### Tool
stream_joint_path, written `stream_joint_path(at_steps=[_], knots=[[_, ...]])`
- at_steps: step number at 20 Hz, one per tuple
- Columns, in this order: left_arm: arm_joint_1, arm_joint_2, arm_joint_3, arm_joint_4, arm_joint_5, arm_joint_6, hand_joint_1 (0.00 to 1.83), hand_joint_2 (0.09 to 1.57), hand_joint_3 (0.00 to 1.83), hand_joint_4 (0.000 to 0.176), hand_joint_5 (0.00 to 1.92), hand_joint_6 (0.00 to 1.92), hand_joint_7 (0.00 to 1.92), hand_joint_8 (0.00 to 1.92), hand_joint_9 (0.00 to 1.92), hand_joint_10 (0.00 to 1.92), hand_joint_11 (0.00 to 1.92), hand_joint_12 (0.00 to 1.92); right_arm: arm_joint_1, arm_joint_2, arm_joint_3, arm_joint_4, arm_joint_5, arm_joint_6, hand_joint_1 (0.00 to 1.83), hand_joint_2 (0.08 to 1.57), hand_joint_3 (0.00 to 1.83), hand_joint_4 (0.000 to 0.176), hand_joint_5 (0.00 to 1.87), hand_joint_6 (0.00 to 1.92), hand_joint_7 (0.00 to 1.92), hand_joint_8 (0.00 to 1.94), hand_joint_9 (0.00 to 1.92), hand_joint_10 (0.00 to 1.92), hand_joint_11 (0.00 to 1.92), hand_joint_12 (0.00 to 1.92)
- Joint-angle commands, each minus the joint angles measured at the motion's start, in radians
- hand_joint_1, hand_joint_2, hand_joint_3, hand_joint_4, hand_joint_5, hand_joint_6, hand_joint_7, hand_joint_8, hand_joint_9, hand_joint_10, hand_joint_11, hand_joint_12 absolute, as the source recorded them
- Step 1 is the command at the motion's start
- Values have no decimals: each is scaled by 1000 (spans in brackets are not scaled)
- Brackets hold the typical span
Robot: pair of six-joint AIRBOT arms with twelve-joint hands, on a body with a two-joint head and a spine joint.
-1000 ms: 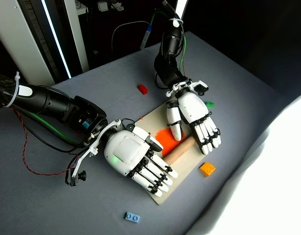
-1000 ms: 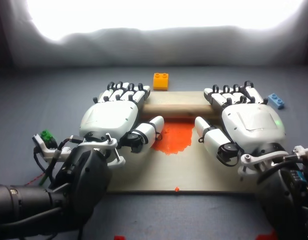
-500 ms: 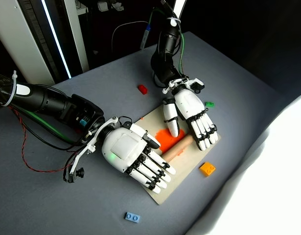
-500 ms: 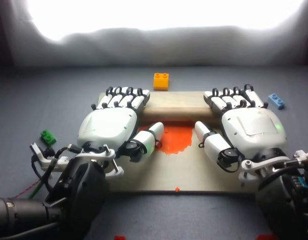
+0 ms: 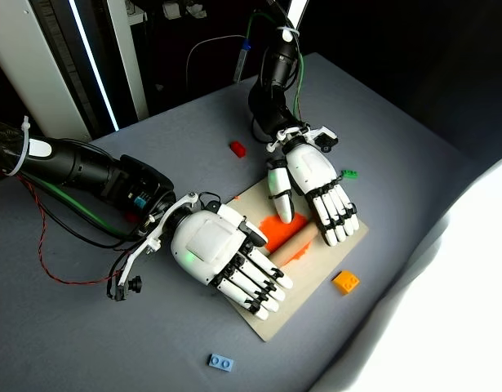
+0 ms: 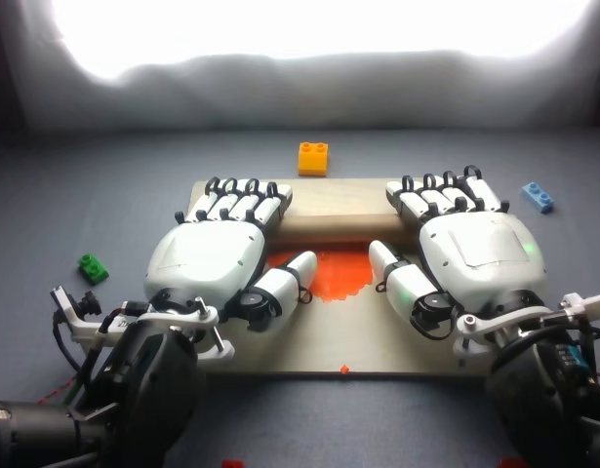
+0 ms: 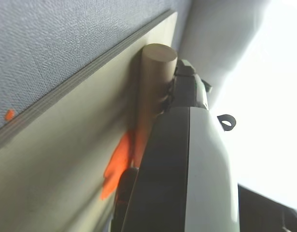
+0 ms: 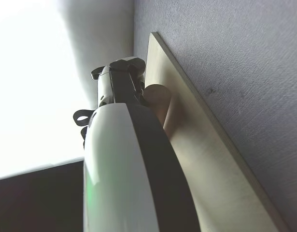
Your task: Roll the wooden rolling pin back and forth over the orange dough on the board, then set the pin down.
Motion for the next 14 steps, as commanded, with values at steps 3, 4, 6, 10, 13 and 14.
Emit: stream_joint_path(at_steps=[3,4,6,10,13,14], knots=[[15,4,-10,21,-3,0,0,1492,0,0,134,1,179,1,126,1,0,138,10,-8,0,-54,53,0,0,1571,43,0,341,6,378,4,320,0,0,676],[15,7,-14,24,-3,0,0,1491,0,0,133,2,182,2,128,2,0,132,9,-10,0,-53,52,0,0,1571,45,0,348,8,385,7,327,3,0,675],[15,12,-21,24,-7,0,0,1491,0,0,140,3,192,4,139,5,0,149,9,-15,0,-44,52,0,0,1571,38,0,338,5,381,4,324,3,0,663],[14,26,-42,29,-10,4,0,1489,0,0,149,4,197,3,141,3,0,160,8,-21,-1,-42,72,-5,0,1571,20,0,344,4,381,1,333,4,0,717],[14,36,-58,29,-10,13,0,1491,0,0,144,0,186,0,124,2,0,109,2,-21,-7,-42,82,-5,0,1571,22,0,334,2,364,1,315,2,0,691],[15,40,-65,29,-10,17,0,1490,0,0,135,0,180,0,121,1,0,105,-3,-19,-14,-42,86,-6,0,1571,17,0,317,1,348,1,300,1,0,648]])
